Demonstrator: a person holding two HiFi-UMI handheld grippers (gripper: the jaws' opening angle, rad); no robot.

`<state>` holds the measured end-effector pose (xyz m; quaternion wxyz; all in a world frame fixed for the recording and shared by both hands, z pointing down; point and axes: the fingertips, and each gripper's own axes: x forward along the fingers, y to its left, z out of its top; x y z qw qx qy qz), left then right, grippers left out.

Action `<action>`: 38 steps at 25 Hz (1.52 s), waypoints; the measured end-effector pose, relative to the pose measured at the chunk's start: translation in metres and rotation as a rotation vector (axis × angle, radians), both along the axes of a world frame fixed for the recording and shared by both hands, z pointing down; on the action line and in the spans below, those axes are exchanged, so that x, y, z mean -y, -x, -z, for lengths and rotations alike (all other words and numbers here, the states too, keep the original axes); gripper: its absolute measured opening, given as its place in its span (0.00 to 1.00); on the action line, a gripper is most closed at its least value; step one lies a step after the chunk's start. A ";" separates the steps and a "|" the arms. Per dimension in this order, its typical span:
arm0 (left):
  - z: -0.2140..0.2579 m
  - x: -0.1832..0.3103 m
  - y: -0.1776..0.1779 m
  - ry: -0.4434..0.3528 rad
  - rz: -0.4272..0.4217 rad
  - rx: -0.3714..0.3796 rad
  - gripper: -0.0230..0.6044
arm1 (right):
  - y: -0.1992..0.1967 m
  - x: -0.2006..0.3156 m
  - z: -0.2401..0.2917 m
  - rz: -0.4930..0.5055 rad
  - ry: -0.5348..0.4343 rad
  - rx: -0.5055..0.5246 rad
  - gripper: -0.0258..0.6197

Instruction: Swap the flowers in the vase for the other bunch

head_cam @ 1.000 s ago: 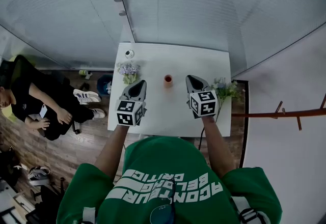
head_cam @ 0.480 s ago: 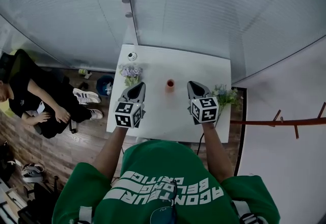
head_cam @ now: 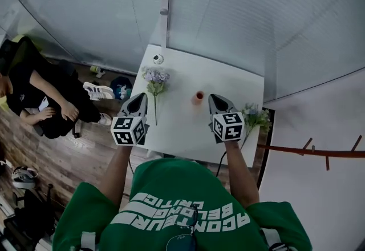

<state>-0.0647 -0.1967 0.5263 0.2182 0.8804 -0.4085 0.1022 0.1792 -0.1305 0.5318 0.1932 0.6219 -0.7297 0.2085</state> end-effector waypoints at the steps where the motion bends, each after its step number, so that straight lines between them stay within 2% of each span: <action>1: -0.002 0.000 0.011 0.005 0.018 0.001 0.05 | 0.008 0.003 -0.001 0.014 0.003 0.000 0.06; 8: -0.014 0.006 0.082 0.015 0.109 0.012 0.05 | 0.069 0.034 -0.010 0.097 0.020 -0.016 0.06; 13: -0.022 0.014 0.111 0.021 0.129 0.013 0.05 | 0.100 0.055 -0.018 0.119 0.043 -0.020 0.06; 27: -0.039 0.028 0.136 0.033 0.100 0.008 0.05 | 0.155 0.097 -0.074 0.099 0.169 0.020 0.07; 33: -0.046 0.037 0.136 0.036 0.068 0.015 0.05 | 0.169 0.110 -0.111 0.077 0.271 0.048 0.07; 34: -0.048 0.038 0.135 0.037 0.060 0.017 0.05 | 0.171 0.111 -0.118 0.073 0.289 0.052 0.10; 36: -0.052 0.040 0.134 0.042 0.044 0.021 0.05 | 0.175 0.114 -0.133 0.067 0.327 0.063 0.23; 38: -0.056 0.043 0.134 0.048 0.031 0.023 0.05 | 0.178 0.118 -0.147 0.057 0.366 0.074 0.28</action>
